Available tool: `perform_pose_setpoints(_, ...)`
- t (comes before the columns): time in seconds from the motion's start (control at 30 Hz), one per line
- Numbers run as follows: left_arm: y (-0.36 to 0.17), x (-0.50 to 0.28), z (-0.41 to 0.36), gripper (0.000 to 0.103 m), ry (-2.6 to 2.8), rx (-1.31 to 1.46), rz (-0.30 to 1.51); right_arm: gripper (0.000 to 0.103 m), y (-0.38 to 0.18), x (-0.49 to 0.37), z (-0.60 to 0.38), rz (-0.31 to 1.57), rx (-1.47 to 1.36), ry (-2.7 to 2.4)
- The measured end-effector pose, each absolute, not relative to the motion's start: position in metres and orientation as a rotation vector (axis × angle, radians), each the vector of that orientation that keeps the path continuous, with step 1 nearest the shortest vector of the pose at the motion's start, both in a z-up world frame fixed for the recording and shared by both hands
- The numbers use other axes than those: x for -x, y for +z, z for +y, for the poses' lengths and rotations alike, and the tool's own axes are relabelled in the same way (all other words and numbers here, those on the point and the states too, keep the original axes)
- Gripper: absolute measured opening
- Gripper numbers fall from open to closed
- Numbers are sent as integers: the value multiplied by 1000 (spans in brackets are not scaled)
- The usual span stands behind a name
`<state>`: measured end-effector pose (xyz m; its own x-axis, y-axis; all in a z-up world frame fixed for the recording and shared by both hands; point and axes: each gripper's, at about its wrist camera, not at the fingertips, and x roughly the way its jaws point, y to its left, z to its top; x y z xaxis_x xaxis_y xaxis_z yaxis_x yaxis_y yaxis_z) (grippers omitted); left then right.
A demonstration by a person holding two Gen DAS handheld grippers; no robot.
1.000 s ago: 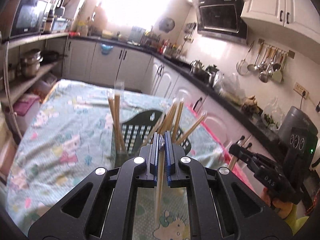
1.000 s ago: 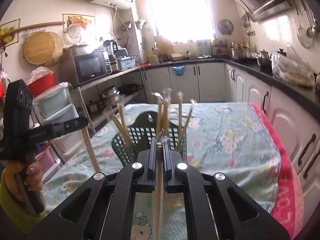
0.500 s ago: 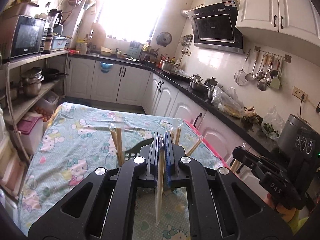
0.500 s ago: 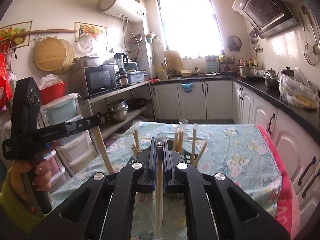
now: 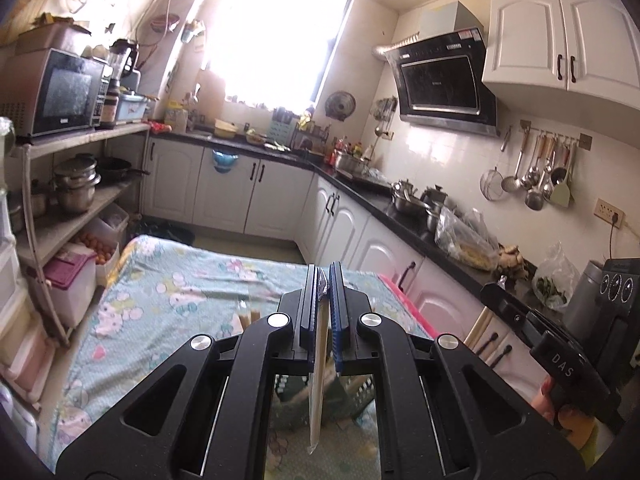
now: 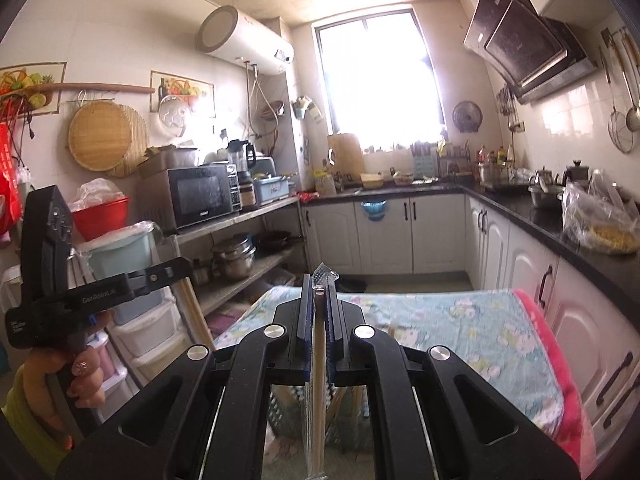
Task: Organize utensils
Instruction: 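Lift the chopstick with the left gripper and carry it over the caddy, then lower the chopstick into the green caddy and open the left gripper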
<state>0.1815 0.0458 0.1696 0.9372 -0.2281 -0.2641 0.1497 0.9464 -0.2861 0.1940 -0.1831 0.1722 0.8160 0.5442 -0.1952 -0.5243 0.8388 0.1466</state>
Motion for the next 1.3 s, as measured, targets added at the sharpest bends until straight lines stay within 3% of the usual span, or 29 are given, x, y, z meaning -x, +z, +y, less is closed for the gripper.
perform_pose_setpoints(0.43,198,-210,39,3,-87,203,179,6,190,-236,-187,130,-142,497)
perform_pose_setpoints(1.03,121,-241,41,3,-69,222,307,6,124,-261,-175,182,-87,452)
perform_pose_setpoints(1.2,115,-236,42,3,-74,229,331,24,114,-258,-178,224,-88,441)
perform_pose_setpoints(1.3,110,-229,39,6,-77,233,350,27,109,-254,-181,244,-92,428)
